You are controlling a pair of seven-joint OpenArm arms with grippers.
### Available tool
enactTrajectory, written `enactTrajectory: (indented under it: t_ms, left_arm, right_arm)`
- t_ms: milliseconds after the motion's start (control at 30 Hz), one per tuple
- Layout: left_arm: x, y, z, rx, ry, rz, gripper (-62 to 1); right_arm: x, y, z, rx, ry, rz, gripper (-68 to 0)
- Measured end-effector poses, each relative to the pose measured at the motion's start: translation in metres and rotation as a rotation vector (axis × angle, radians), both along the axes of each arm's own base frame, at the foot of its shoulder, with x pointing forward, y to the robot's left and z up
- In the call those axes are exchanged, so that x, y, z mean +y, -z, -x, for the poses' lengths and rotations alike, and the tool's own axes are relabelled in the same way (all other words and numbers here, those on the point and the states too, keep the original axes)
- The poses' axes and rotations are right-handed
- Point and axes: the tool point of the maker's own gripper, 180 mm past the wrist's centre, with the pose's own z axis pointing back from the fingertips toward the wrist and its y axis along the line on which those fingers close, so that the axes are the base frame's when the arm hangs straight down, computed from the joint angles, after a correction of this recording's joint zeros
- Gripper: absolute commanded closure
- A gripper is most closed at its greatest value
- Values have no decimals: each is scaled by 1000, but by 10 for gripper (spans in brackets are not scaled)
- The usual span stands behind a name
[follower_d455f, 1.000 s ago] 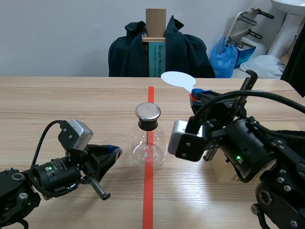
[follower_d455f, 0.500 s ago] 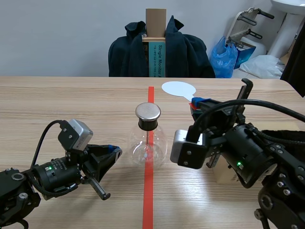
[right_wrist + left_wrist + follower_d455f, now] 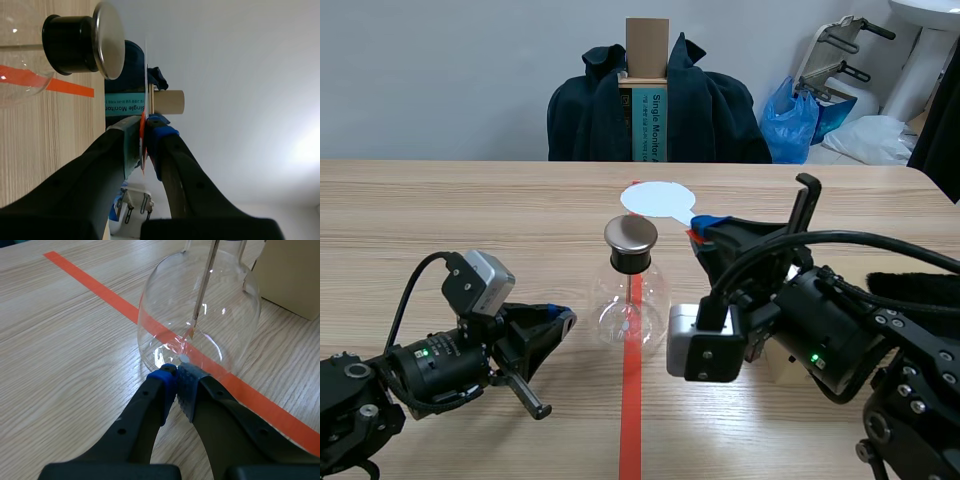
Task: Do the electroscope experiment.
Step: 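Move the plate toward and away from the electroscope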
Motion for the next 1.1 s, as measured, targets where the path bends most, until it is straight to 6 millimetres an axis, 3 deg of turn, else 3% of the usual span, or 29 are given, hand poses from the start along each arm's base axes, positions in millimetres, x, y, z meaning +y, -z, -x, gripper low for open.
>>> enactTrajectory:
  t_ms: [367,800,1100]
  left_arm:
    - [0,0,0,0,0,0,-42]
    - [0,0,0,0,0,0,-42]
    - [0,0,0,0,0,0,-42]
  right_arm:
    - [11,9,25,-27,-89,48,-6]
    - [11,7,25,-38,-88,46,-6]
    - [-15,8,3,-38,102,56,-6]
